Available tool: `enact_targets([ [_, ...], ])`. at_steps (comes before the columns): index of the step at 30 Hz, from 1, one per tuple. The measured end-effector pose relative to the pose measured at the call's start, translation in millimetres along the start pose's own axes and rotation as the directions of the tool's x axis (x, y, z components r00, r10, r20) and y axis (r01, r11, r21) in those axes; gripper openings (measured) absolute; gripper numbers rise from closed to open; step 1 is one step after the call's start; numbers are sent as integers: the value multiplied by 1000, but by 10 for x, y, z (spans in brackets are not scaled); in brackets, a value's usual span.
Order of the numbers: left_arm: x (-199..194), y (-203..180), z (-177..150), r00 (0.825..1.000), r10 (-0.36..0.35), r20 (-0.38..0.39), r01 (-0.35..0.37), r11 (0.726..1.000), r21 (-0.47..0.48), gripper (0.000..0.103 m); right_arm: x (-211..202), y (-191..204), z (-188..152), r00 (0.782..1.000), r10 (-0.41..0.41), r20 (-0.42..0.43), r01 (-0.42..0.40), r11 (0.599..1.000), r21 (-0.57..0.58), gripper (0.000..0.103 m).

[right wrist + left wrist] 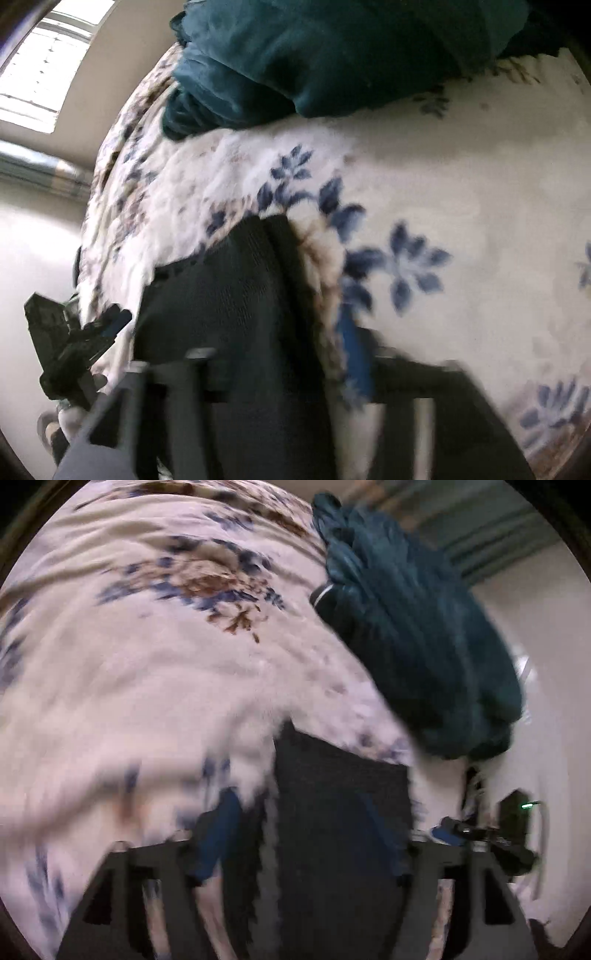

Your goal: Fold small clothes

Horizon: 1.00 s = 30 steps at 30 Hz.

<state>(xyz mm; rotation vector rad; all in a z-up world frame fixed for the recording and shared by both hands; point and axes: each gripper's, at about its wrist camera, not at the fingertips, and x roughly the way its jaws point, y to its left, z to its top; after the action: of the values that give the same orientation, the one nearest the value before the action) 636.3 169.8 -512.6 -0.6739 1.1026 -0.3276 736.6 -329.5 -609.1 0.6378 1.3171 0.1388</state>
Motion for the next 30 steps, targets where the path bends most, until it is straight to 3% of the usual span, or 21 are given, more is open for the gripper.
enact_targets([
  [3,-385,69,-585,999,-52,9,52,990,-131,80,-180,-75,-255,998,7,-63,-9,1000,-21,75],
  [6,-598,150,-1372,997,-77,-12,69,951,-302,80,-280,-179,-554,991,41,-127,-41,999,2,75],
  [10,-557,87,-2135,996,-82,-30,61,903,-426,80,-337,-280,-877,985,52,-165,-51,999,10,77],
  [12,-340,48,-2333,989,-141,-42,104,874,-474,80,-289,-336,-960,982,73,-176,-70,997,25,77],
  [15,1,15,-2399,981,-195,4,170,844,-509,80,-124,-366,-904,979,98,-176,-96,995,24,77],
  [18,288,96,-2305,982,-173,72,185,824,-536,79,150,-317,-694,971,154,-181,-153,988,22,77],
  [20,316,154,-2256,975,-142,171,215,794,-569,74,343,-257,-534,968,172,-184,-171,985,19,77],
  [22,284,160,-2205,976,-95,198,193,800,-568,36,606,-165,-340,960,189,-205,-190,982,15,77],
  [24,239,172,-2172,973,-102,210,204,803,-559,31,823,-77,-192,952,215,-215,-216,976,23,77],
  [27,150,124,-2099,978,-99,184,182,837,-516,29,1057,27,-108,940,252,-228,-250,967,38,77],
  [28,104,119,-2060,980,-96,174,172,848,-502,28,1086,63,-116,943,246,-225,-247,969,25,72],
  [29,61,127,-2020,981,-99,166,169,854,-492,28,1096,102,-140,951,224,-214,-229,973,1,42],
  [30,39,134,-1989,982,-98,160,164,859,-485,28,1092,107,-184,953,219,-208,-225,974,-5,31],
])
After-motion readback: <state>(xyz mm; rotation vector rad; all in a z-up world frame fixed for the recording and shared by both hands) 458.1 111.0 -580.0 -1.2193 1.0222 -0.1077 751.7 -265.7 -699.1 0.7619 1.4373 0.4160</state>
